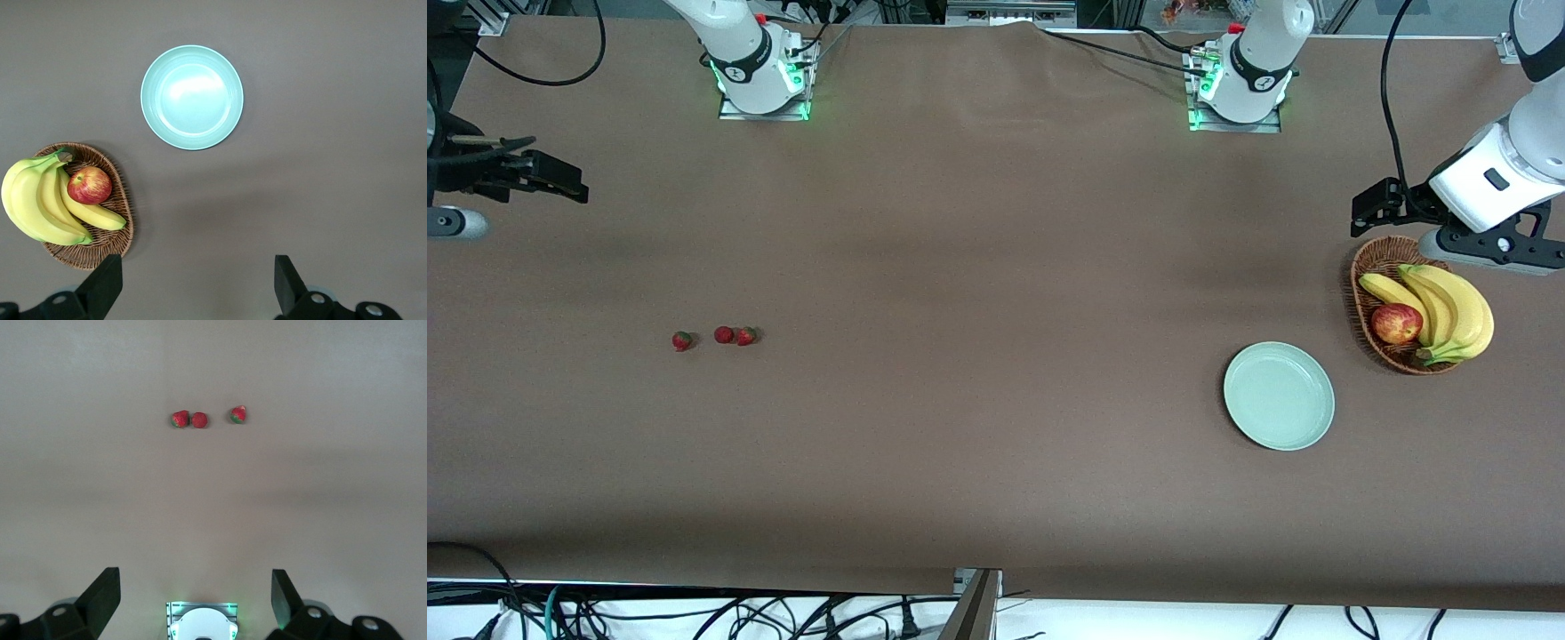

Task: Collect all strawberries into plate
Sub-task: 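Move the right gripper from rest over the three strawberries, then lower the right gripper and grasp one red strawberry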

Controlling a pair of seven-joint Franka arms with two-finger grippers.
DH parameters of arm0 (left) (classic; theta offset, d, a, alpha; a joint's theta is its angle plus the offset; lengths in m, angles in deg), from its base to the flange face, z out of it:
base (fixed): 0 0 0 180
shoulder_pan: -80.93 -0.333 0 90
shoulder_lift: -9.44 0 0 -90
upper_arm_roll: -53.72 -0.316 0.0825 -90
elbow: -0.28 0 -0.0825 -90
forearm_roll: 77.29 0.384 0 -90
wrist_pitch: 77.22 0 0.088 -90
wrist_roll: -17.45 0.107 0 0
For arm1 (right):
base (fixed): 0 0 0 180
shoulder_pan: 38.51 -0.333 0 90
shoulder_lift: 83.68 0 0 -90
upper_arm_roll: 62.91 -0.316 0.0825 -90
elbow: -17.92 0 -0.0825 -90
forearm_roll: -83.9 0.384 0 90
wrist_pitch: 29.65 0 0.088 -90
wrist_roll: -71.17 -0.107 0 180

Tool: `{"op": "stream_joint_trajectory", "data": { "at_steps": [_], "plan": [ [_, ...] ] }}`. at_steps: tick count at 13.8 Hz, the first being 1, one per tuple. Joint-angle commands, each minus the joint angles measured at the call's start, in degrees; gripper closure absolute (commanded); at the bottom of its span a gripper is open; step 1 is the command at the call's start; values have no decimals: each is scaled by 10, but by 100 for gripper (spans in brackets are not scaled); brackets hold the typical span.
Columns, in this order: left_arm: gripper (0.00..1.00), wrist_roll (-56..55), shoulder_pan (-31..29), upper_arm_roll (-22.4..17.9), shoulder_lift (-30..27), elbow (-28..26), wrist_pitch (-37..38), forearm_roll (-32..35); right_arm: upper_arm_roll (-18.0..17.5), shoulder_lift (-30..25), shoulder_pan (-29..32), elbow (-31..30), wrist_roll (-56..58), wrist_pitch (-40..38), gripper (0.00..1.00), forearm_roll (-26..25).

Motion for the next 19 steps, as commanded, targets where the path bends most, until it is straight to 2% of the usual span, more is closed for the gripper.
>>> {"op": "stream_joint_trajectory", "data": {
  "at_steps": [1, 4, 10, 12, 15, 19],
  "plan": [
    [0, -2, 0, 2, -5, 6, 9, 6, -6, 38, 5, 10, 1, 21, 0, -5],
    [0, -3, 1, 3, -5, 6, 9, 5, -10, 93, 0, 9, -3, 46, 0, -6],
    [0, -3, 1, 2, -5, 5, 10, 5, -10, 216, -28, -7, -5, 154, 0, -3],
    [0, -3, 1, 2, -5, 6, 11, 5, -10, 232, -37, -44, -7, 219, 0, -2],
    [0, -2, -1, 2, -5, 5, 11, 5, -10, 233, -37, -126, -7, 333, 0, -2],
    [0, -2, -1, 2, -5, 5, 21, 5, -10, 235, -38, -206, -7, 464, 0, -2]
  ]
}}
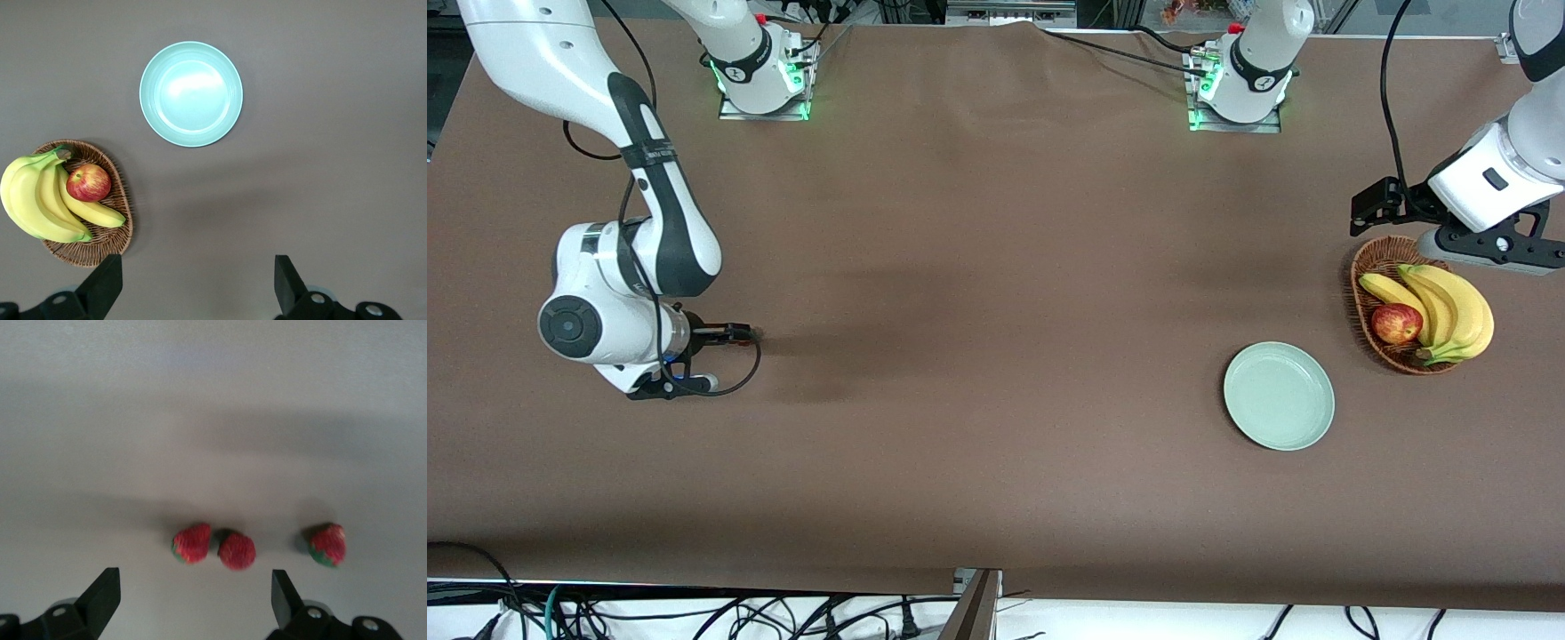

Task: Collect all strawberries into plate
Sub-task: 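Lower the right gripper and grasp one red strawberry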

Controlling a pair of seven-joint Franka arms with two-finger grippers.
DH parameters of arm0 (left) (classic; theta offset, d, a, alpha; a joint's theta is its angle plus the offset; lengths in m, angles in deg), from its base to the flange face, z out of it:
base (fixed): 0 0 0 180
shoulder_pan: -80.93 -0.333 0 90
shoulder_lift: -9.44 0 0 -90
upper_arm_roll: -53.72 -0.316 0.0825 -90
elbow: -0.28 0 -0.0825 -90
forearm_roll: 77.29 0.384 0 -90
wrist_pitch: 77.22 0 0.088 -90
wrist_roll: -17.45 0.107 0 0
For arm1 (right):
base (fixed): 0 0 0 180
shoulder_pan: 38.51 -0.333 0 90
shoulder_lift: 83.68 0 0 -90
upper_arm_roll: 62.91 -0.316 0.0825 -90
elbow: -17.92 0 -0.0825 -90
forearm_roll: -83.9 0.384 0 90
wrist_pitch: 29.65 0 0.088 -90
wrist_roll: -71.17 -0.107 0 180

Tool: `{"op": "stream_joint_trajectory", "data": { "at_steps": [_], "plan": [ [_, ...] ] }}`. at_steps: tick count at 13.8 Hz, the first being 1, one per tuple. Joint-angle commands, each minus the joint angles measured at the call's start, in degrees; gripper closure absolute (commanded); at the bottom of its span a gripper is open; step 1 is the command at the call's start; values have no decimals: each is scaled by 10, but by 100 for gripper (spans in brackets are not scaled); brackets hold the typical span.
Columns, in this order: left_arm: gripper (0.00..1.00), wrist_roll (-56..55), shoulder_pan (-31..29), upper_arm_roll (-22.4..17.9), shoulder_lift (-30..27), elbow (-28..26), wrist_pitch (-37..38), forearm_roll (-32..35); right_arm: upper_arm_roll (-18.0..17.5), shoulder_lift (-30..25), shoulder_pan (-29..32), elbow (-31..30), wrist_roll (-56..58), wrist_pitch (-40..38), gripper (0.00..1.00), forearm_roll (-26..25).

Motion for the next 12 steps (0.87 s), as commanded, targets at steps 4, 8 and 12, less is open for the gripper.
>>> {"op": "stream_joint_trajectory", "data": {
  "at_steps": [4, 8, 12],
  "plan": [
    [0, -3, 0, 2, -5, 5, 13, 5, -2, -14, 2, -69, 2, 79, 0, -5],
    [0, -3, 0, 2, -5, 5, 13, 2, -2, -10, 2, -99, 2, 123, 0, -5],
    [0, -3, 0, 2, -5, 5, 13, 2, -2, -10, 2, -110, 2, 135, 0, -5]
  ]
}}
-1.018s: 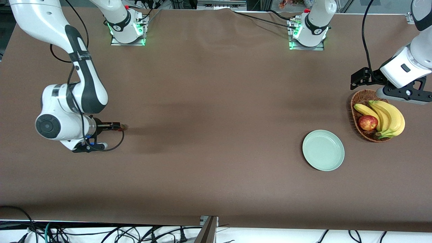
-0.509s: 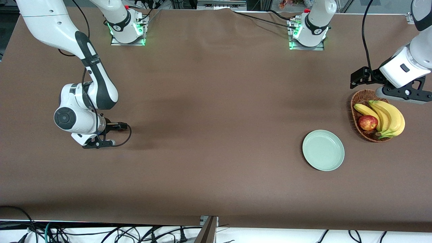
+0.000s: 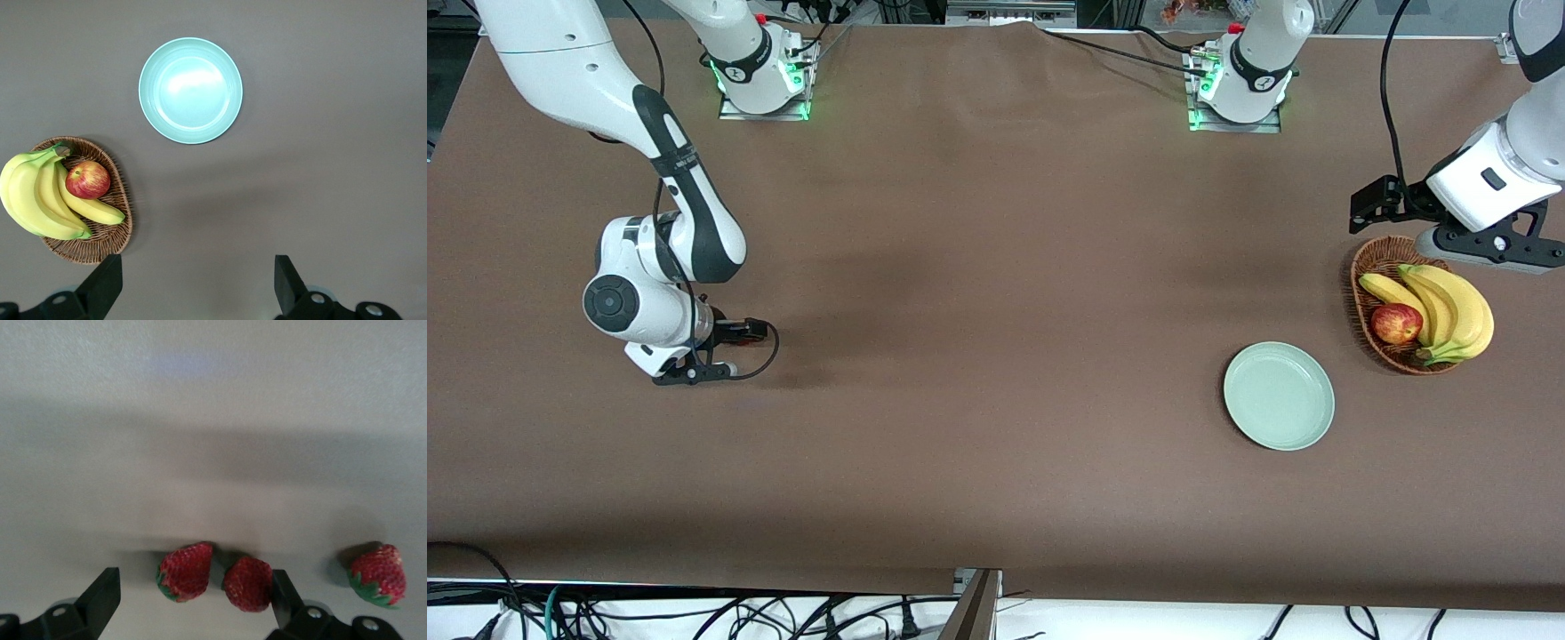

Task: Collect all strawberries into plate
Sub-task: 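Lower the right gripper and grasp one red strawberry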

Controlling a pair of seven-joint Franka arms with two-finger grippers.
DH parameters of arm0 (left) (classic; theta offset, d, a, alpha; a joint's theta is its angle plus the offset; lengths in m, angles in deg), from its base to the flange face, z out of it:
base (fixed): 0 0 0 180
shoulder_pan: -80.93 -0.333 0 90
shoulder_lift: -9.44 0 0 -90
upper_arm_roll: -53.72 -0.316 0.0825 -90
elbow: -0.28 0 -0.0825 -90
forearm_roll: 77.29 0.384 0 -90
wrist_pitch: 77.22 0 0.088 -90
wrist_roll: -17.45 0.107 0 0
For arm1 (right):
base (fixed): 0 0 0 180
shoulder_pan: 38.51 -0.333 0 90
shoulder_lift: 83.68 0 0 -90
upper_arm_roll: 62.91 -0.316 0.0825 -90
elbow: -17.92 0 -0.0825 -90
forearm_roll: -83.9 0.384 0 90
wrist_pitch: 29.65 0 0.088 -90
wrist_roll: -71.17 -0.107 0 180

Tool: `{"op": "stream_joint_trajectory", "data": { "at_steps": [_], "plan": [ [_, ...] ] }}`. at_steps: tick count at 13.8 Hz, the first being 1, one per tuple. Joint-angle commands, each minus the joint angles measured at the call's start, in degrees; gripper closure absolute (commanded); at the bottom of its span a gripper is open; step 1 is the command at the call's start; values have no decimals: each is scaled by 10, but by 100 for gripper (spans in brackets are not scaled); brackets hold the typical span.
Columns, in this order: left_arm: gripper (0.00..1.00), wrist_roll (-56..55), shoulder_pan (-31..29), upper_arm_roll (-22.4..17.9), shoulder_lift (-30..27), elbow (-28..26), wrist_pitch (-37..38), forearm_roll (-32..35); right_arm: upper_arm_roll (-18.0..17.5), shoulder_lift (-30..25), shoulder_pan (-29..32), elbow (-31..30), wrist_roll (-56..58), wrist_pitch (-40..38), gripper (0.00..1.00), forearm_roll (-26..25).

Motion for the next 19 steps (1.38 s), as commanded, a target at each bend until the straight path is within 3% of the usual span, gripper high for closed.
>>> {"op": "stream_joint_trajectory", "data": {
  "at_steps": [1, 10, 19],
  "plan": [
    [0, -3, 0, 1, -5, 5, 10, 2, -2, -10, 2, -16, 2, 13, 0, -5],
    [0, -3, 1, 2, -5, 5, 11, 1, -3, -10, -41, -2, -5, 15, 0, -3],
    [0, -3, 1, 2, -5, 5, 10, 1, -2, 10, -41, -8, -5, 31, 0, -3]
  ]
}}
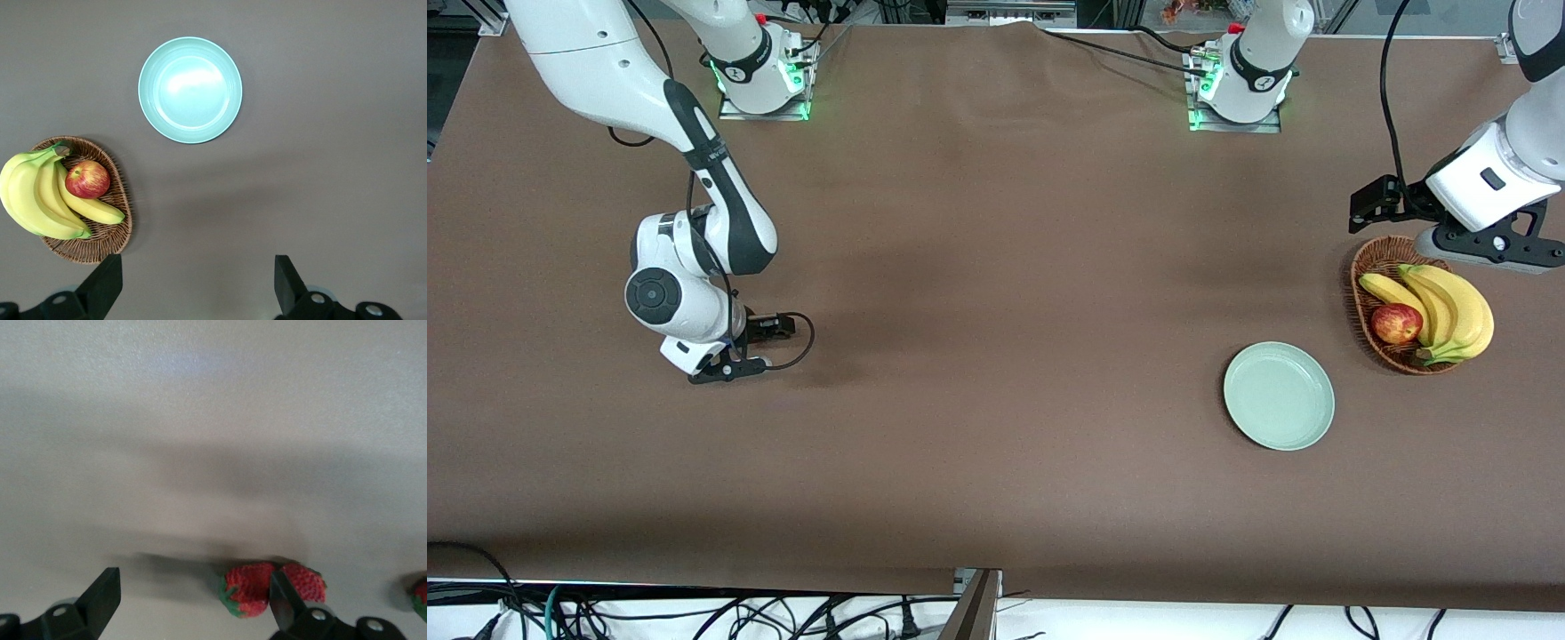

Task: Collect all strawberries into plate
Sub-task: 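Lower the right gripper and grasp one red strawberry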

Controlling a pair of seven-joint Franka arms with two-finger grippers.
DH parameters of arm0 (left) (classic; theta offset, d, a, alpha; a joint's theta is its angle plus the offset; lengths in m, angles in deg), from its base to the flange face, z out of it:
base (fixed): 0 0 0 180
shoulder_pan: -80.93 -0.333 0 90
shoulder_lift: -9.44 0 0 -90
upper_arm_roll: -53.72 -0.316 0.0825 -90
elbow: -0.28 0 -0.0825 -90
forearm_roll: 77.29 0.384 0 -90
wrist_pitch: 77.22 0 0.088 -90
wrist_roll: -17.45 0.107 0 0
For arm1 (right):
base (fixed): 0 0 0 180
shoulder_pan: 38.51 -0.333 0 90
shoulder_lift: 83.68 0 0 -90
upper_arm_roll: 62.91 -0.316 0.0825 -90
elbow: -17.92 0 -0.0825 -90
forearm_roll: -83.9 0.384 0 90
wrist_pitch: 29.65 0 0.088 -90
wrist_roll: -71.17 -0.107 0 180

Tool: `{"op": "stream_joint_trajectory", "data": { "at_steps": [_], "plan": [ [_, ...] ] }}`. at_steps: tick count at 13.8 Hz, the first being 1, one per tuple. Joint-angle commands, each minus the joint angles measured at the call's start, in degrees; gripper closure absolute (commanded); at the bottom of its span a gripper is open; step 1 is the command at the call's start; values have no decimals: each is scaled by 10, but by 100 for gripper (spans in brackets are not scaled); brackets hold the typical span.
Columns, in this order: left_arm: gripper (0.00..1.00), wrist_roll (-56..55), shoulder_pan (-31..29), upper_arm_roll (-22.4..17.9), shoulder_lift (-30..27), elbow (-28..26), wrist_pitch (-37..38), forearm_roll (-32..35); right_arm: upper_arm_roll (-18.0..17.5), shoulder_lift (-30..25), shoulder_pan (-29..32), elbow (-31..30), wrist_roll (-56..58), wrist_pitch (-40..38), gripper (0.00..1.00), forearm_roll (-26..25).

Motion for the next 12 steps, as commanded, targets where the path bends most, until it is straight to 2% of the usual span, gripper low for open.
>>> {"op": "stream_joint_trajectory", "data": {
  "at_steps": [1, 12],
  "plan": [
    [0, -3, 0, 2, -5, 5, 10, 1, 1, 8, 4, -9, -3, 13, 0, -3],
    [0, -3, -1, 2, -5, 5, 10, 1, 18, 6, 12, -13, 12, 0, 0, -5]
  ]
}}
